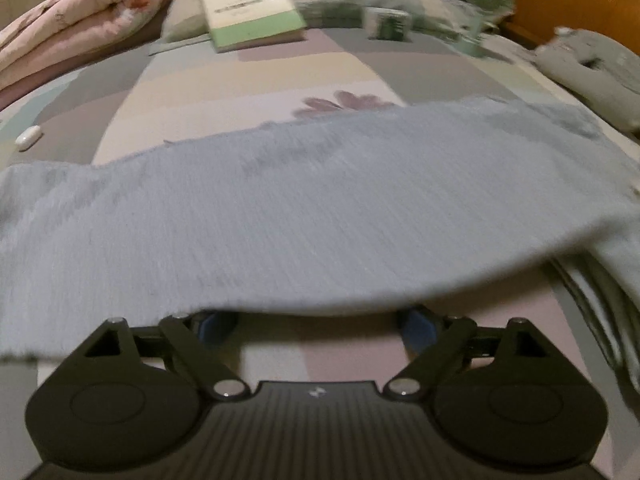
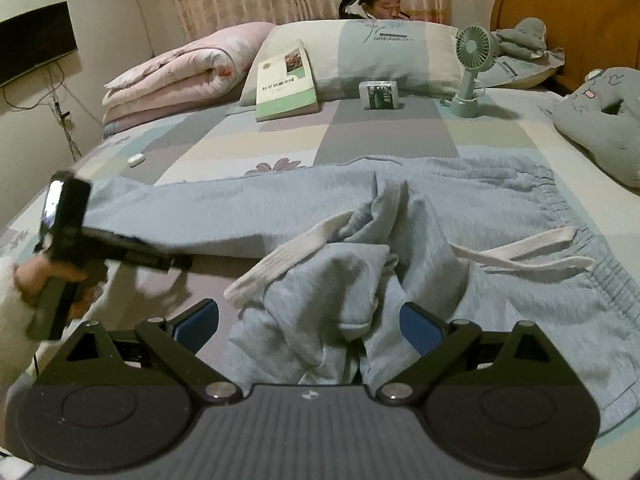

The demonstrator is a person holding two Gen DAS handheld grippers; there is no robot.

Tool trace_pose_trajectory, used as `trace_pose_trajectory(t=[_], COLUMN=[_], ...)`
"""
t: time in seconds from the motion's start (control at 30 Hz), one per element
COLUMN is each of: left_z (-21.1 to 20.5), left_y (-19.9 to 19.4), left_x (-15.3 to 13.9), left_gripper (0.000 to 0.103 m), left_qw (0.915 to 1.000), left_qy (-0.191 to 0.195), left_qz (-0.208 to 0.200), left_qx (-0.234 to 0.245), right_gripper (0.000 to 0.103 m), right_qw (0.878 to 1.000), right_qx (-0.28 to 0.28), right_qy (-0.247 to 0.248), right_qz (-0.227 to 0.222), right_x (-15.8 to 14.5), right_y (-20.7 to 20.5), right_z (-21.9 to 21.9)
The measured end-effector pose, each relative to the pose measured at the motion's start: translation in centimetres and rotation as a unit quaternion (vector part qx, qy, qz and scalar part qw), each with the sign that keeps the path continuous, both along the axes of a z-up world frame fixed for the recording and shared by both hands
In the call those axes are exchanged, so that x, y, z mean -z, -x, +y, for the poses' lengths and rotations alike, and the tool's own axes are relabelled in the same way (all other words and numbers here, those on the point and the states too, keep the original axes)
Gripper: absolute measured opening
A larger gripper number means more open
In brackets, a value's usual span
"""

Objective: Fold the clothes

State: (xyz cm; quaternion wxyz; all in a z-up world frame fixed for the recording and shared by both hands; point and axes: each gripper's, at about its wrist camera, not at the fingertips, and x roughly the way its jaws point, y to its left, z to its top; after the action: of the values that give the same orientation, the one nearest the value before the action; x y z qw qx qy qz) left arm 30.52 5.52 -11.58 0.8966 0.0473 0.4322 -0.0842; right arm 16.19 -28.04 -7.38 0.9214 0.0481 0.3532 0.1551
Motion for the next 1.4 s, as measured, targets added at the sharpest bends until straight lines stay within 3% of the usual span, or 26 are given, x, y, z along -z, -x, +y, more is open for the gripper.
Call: trace_pose_trajectory(t=[0.23,0.53,0.7,0.97,1.23,1.4], left_z=[1.7,1.9,1.2,3.2,9.0,10.8], left_y=[-6.0,-12.4,-14.4,-10.8,-5.1,-2.5], left_x=[-0.8,-4.0,-4.4,-3.9,-2.1,-1.7], left_gripper=[0.087,0.086,0.086,0.084,0.085,0.085], left_qw=[0.9994,0.9969,0.9961,0.9963,0.9958,0.9966], left_qy=[0.006,-0.03,-0.039,-0.07,-0.077,-0.052], left_qz=[-0.007,-0.048,-0.051,-0.031,0.036,0.047], left_qx=[-0.032,-0.055,-0.06,-0.041,-0.034,-0.043], right_gripper=[0.101,0.101,0.101,0.101,0.101,0.101], right_qw=[1.0,0.998,0.997,0.997,0.998,1.0], right_qx=[0.023,0.058,0.071,0.075,0.063,0.013], right_qy=[0.011,-0.003,-0.005,-0.008,-0.007,-0.004], right_qz=[0.004,0.008,0.014,0.009,-0.007,-0.016], right_x=[0.6,1.8,2.2,1.8,0.3,-2.1], right_y=[-0.3,-1.0,-1.1,-1.0,-1.1,-3.4], right_z=[-1.1,-3.2,-4.0,-4.5,-4.2,-3.5])
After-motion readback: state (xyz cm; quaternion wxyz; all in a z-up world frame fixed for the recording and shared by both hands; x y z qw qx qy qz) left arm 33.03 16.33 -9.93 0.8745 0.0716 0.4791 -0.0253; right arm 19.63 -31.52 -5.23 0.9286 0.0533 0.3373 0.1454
